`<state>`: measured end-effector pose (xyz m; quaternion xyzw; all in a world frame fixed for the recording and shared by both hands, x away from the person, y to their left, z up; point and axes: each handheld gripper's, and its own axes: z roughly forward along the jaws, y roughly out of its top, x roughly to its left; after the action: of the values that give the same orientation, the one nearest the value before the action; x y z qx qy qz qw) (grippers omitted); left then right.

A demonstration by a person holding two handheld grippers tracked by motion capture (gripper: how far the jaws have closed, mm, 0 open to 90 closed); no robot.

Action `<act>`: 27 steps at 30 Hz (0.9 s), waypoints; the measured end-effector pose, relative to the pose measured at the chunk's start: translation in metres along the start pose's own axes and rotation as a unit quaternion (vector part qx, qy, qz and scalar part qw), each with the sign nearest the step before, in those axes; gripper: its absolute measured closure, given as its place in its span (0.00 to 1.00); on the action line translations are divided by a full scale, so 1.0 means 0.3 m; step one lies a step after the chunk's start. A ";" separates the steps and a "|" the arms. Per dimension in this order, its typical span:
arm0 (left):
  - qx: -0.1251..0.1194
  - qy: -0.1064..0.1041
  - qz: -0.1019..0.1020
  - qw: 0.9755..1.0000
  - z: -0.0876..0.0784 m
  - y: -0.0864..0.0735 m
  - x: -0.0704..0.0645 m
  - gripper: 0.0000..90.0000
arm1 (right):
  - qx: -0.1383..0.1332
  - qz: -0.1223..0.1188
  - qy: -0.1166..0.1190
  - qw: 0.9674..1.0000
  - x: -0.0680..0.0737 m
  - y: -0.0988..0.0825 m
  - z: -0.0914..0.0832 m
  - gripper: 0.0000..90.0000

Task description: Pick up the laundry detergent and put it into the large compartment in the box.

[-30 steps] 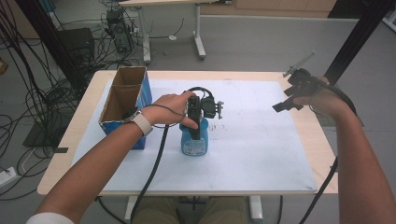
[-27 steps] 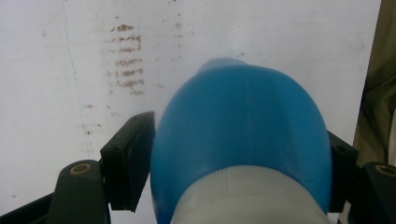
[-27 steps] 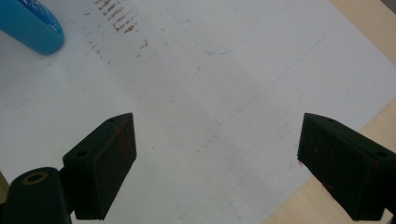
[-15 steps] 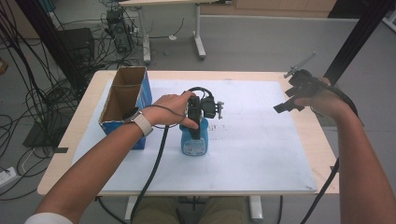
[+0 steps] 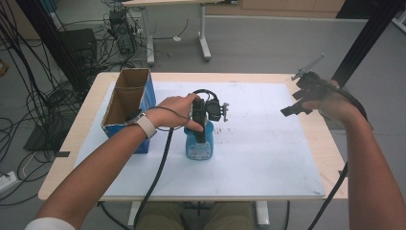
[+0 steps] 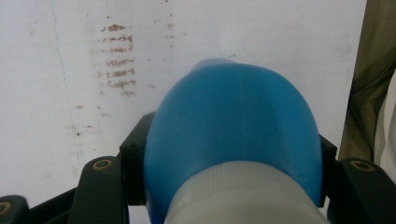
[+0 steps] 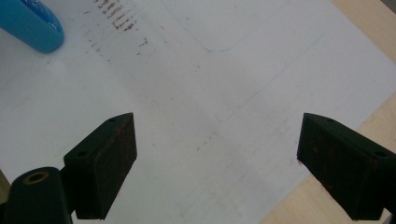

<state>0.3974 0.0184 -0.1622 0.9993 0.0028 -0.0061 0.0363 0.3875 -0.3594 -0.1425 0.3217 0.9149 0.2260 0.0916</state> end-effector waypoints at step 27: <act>-0.002 -0.003 -0.005 1.000 0.001 -0.005 0.006 0.43 | 0.000 0.001 -0.001 1.000 0.007 -0.003 -0.008 0.14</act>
<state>0.3992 0.0199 -0.1626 0.9992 0.0072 -0.0097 0.0386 0.3845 -0.3595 -0.1409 0.3224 0.9146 0.2258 0.0928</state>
